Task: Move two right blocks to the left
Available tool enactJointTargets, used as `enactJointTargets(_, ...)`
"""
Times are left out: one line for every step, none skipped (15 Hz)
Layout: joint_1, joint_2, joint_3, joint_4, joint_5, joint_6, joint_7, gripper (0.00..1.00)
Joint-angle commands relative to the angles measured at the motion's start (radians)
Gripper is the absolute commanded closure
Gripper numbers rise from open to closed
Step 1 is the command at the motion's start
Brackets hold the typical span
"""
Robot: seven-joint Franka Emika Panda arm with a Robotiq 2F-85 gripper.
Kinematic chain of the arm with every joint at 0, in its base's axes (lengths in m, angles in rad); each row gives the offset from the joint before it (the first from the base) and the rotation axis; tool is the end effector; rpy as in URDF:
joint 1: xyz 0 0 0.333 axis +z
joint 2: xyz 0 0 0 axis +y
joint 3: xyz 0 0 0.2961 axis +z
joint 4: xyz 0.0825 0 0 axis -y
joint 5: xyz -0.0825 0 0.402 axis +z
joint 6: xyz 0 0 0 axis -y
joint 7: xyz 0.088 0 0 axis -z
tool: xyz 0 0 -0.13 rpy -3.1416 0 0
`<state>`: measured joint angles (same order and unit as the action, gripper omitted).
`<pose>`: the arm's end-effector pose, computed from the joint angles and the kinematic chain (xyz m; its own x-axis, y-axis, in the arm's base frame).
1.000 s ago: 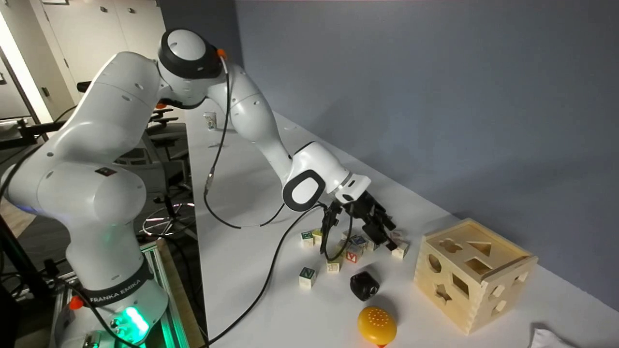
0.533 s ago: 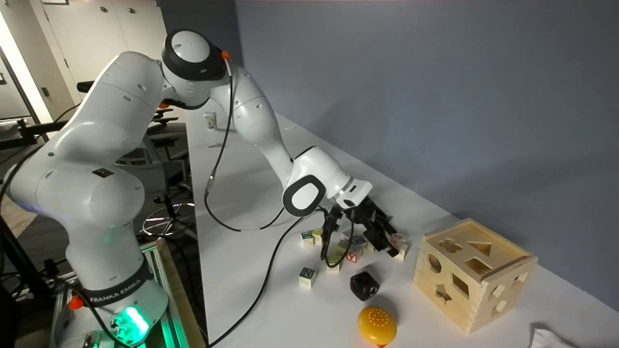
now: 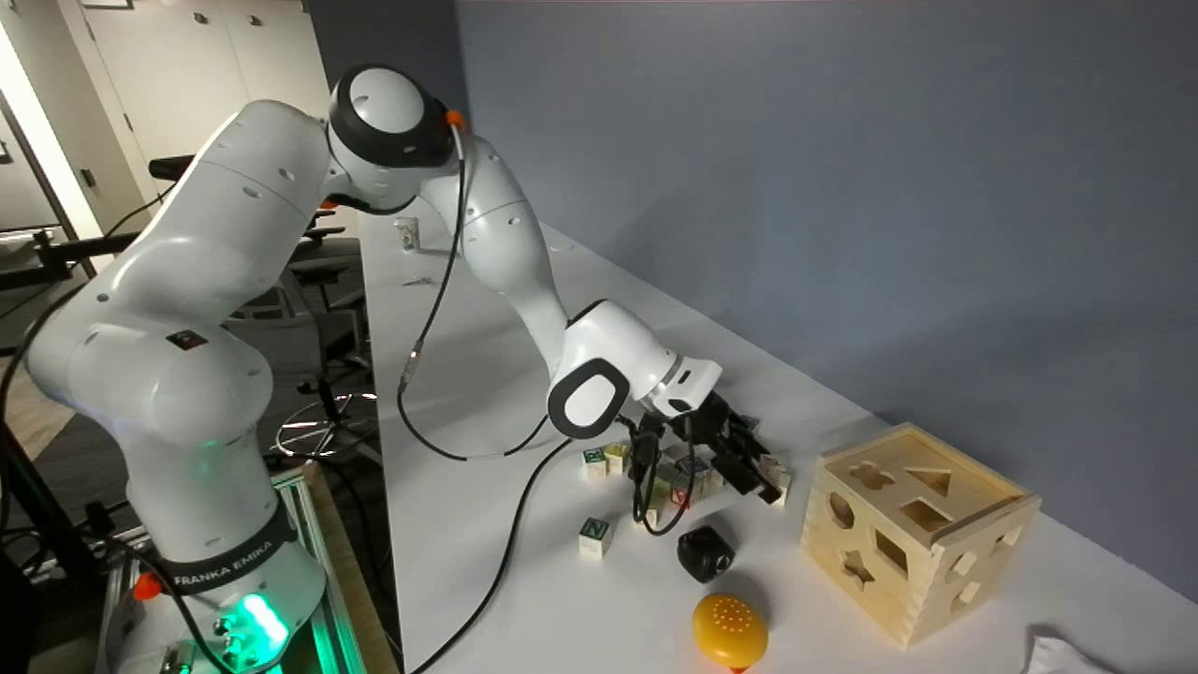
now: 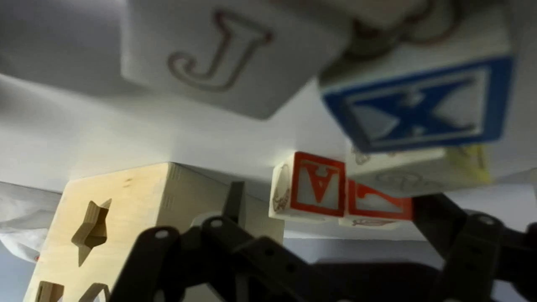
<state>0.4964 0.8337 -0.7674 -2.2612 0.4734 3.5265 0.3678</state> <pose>0.5287 -0.2252 0.1435 0.4886 -0.4114 0.7695 -0.7332 -0.6716 0.1064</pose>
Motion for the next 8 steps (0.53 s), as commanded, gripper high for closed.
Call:
enactJointTargets(-0.062, -0.001, 0.071, 0.021, 0.045, 0.077, -0.097, 0.0)
enactJointTargets(-0.079, -0.008, 0.089, 0.021, 0.049, 0.09, -0.113, 0.0)
enactJointTargets(-0.091, -0.011, 0.103, 0.022, 0.057, 0.1, -0.129, 0.0)
enactJointTargets(-0.104, -0.018, 0.117, 0.023, 0.067, 0.105, -0.143, 0.0)
enactJointTargets(-0.117, -0.024, 0.132, 0.024, 0.075, 0.111, -0.156, 0.2)
enactJointTargets(-0.124, -0.031, 0.142, 0.023, 0.085, 0.118, -0.171, 0.26)
enactJointTargets(-0.128, -0.044, 0.15, 0.019, 0.093, 0.122, -0.185, 0.32)
enactJointTargets(-0.134, -0.061, 0.161, 0.016, 0.098, 0.126, -0.196, 0.41)
